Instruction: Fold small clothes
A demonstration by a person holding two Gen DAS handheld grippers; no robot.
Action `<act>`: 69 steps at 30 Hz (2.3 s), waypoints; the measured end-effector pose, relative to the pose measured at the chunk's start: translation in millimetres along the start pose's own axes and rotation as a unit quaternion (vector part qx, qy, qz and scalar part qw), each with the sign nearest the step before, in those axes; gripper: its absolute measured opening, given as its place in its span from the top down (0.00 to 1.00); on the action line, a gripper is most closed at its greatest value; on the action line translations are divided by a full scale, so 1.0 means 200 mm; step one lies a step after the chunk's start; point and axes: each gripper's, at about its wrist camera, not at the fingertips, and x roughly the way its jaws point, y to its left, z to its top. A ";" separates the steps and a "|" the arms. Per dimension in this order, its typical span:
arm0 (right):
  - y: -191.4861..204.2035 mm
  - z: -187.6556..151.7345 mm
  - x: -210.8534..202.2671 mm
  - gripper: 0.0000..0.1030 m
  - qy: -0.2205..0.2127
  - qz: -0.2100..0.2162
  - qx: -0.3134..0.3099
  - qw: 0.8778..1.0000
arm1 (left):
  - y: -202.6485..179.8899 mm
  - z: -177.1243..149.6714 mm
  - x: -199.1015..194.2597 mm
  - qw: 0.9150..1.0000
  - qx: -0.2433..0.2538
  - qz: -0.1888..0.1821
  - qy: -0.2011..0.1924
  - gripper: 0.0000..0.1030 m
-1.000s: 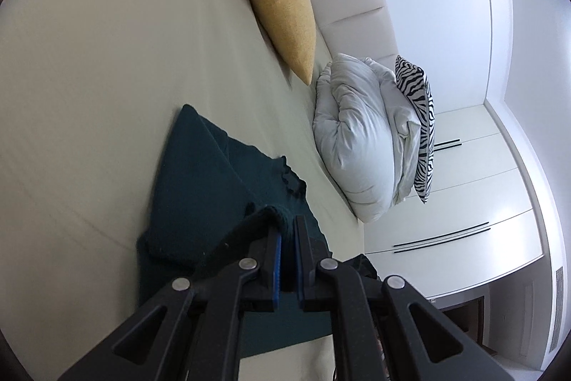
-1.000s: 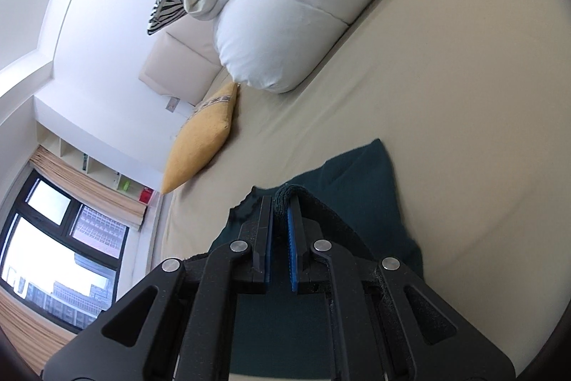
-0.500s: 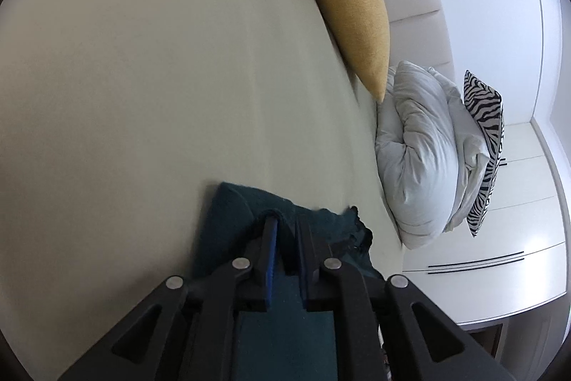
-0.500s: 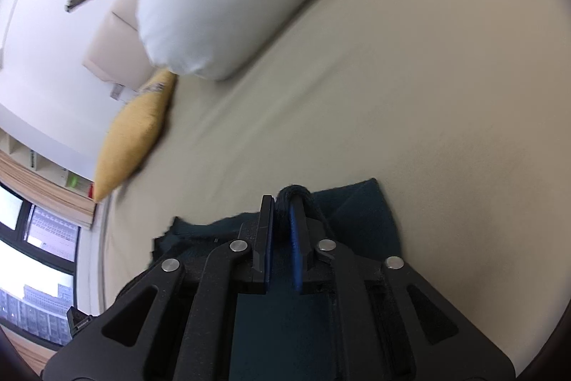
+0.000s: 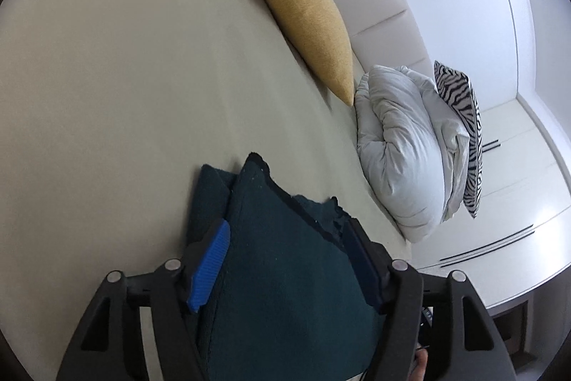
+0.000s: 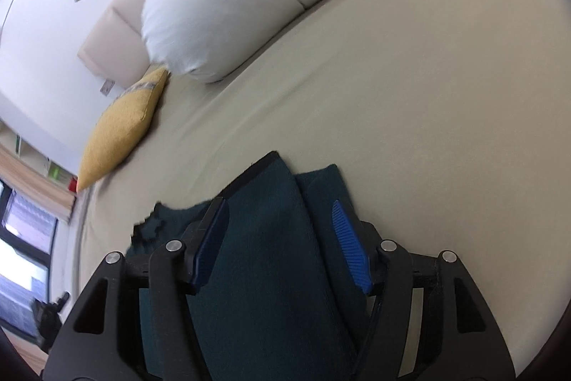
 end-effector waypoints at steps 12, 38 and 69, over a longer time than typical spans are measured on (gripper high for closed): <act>0.36 -0.31 0.22 0.45 0.086 0.033 -0.121 0.988 | -0.02 -0.22 0.19 0.982 0.140 0.129 0.019 0.57; 0.39 -0.25 0.46 0.46 0.086 0.140 -0.048 0.985 | -0.20 -0.20 0.49 0.957 0.240 0.160 -0.014 0.42; 0.24 -1.01 0.09 0.71 0.168 0.264 0.014 0.950 | -0.24 -0.81 0.21 0.943 0.294 0.148 0.042 0.42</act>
